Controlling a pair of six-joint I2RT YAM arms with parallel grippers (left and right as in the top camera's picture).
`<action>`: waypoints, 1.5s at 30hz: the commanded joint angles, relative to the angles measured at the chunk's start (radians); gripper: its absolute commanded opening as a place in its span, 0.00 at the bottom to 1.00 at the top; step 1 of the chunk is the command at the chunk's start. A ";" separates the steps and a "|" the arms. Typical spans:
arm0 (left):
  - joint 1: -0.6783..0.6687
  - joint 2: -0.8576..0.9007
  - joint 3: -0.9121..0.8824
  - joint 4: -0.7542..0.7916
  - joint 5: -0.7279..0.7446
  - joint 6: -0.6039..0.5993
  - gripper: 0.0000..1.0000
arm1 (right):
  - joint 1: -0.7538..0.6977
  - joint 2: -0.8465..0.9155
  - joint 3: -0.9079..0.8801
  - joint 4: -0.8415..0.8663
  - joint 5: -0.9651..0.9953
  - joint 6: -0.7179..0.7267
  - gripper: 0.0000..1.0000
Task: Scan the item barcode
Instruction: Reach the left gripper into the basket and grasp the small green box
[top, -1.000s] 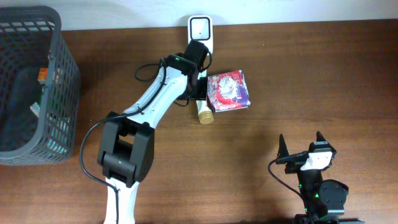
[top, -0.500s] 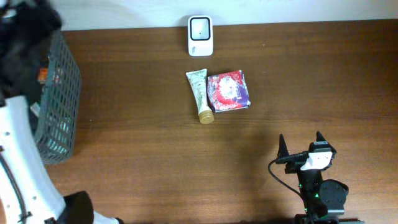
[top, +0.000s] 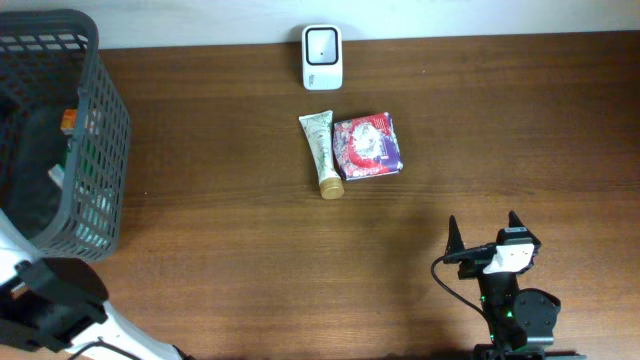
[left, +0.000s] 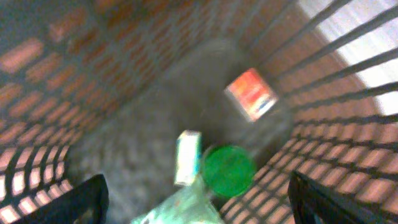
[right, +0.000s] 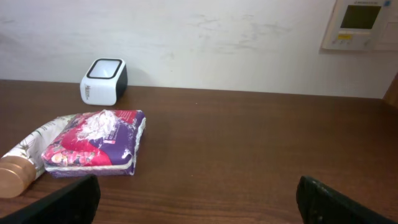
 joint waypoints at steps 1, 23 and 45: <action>0.051 0.061 0.003 -0.108 -0.047 0.024 0.95 | -0.006 -0.006 -0.008 -0.002 0.002 -0.004 0.99; 0.082 0.354 -0.014 -0.152 0.154 0.117 0.69 | -0.006 -0.006 -0.008 -0.002 0.002 -0.004 0.99; -0.006 0.365 -0.143 0.009 0.085 0.109 0.52 | -0.006 -0.006 -0.008 -0.002 0.002 -0.004 0.99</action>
